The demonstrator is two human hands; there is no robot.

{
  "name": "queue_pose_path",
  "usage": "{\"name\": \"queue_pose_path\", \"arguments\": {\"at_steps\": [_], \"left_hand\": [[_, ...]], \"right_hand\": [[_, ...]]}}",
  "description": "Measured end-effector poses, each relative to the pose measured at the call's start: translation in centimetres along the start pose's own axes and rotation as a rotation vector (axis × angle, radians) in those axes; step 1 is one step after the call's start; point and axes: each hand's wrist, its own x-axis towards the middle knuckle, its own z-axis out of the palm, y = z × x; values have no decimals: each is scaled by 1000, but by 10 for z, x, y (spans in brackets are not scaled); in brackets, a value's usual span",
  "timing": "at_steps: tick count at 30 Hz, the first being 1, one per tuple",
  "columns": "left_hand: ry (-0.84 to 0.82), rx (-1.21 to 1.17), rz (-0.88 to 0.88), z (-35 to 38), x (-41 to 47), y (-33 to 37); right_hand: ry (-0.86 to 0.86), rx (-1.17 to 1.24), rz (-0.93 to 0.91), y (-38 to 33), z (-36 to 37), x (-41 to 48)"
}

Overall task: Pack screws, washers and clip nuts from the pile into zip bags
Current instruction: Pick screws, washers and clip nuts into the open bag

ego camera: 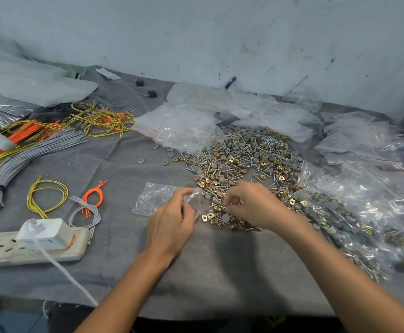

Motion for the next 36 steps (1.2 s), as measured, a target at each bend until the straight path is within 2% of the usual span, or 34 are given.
{"name": "queue_pose_path", "arguments": {"at_steps": [3, 8, 22, 30, 33, 36], "left_hand": [[-21, -12, -6, -1, -1, 0], [-37, -17, -4, -3, -1, 3], [-4, -8, 0, -1, -2, 1], [4, -16, 12, 1, -1, -1], [26, 1, 24, 2, 1, -2], [9, 19, 23, 2, 1, -3]], "right_hand": [[-52, -100, -36, 0, 8, -2], [-22, -156, -73, 0, 17, -1], [125, 449, -14, -37, 32, 15], [186, 381, -44, -46, 50, 23], [252, 423, 40, -23, 31, 27], [270, 339, 140, 7, 5, 31]]}}
